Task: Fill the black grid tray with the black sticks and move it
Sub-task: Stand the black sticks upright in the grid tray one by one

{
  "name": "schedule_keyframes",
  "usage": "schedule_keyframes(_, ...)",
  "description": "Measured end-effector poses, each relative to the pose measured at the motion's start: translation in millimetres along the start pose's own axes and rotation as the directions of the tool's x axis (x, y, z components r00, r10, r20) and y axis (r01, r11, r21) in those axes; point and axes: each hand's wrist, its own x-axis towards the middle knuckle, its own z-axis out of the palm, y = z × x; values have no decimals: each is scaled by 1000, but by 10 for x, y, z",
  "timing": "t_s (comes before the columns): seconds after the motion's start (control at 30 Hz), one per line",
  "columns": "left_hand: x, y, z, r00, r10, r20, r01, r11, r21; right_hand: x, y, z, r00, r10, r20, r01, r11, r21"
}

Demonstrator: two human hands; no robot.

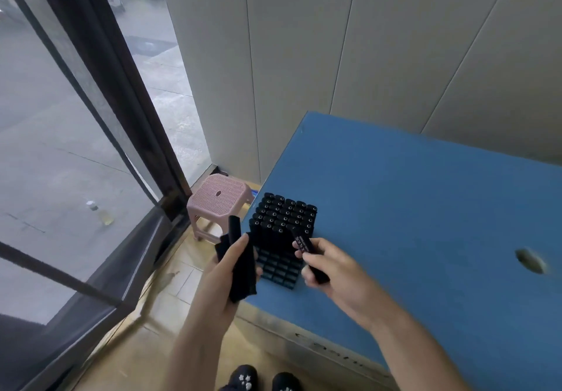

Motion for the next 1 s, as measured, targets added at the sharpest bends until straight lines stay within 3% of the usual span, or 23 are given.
schedule_keyframes(0.17,304,320,-205,997,45,58,-49,997,54,-12,-5,-20,997,-36,-61,36,999,0)
schedule_keyframes(0.33,547,502,-252,994,-11,105,-2,993,122,8,35,53,963,-60,-263,54,998,-31)
schedule_keyframes(0.5,683,583,-257,983,-70,171,35,979,202,-45,108,97,914,-147,-379,-2,931,-365)
schedule_keyframes(0.67,709,594,-230,968,-94,231,34,968,250,44,229,161,770,-367,-522,-54,777,-627)
schedule_keyframes(1.0,699,625,-207,968,-92,234,25,961,275,326,384,254,715,-604,-353,-17,490,-872)
